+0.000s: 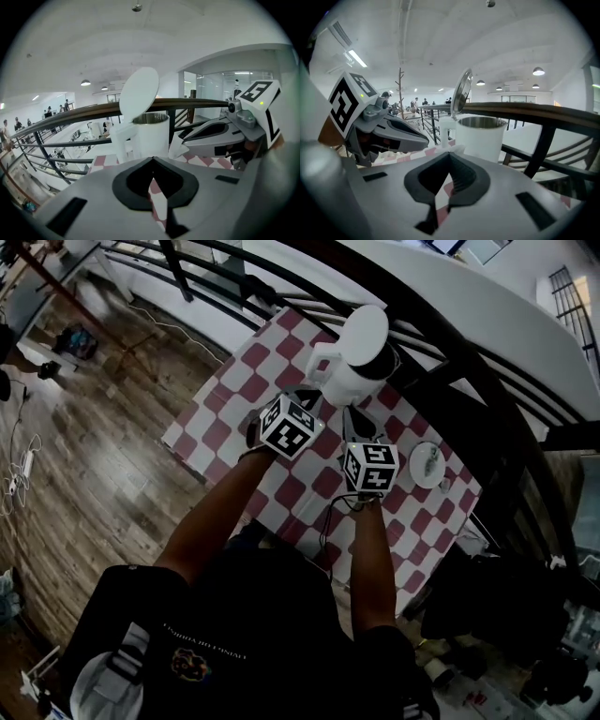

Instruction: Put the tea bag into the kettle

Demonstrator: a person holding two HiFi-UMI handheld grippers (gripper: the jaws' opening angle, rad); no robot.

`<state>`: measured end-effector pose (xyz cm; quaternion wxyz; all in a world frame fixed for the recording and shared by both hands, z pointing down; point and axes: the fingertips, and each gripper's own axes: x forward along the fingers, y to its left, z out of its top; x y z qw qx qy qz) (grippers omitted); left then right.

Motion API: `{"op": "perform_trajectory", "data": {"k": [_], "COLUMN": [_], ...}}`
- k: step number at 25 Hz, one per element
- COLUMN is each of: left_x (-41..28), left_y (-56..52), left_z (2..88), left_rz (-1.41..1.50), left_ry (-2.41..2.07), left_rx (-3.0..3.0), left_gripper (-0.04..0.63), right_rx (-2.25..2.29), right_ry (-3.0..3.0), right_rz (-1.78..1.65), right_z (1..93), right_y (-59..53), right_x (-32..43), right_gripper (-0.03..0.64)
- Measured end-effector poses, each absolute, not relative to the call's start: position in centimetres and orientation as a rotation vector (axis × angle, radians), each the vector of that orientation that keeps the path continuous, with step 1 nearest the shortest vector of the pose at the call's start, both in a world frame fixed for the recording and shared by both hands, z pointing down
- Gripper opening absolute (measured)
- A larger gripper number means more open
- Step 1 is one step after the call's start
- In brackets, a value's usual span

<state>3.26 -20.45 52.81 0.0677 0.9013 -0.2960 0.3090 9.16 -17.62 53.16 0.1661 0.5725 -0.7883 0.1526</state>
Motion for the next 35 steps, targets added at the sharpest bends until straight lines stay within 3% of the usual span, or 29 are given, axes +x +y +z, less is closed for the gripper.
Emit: {"op": "perform_trajectory", "data": {"k": [14, 35], "left_x": [7.9, 5.6], "left_y": [-22.0, -26.2], "left_z": [39.6, 42.0], "left_rz": [0.709, 0.726], "left_ry": [-0.952, -1.025], "left_rx": [2.964, 2.883], "left_gripper": [-0.002, -0.002], "right_rx": [1.81, 1.849], "right_ry": [-2.299, -2.248], "right_rz": [0.087, 0.176], "right_z": [39.1, 41.8], "right_y": [-20.4, -25.7], "right_x": [13.3, 15.8], "right_gripper": [0.011, 0.011]}}
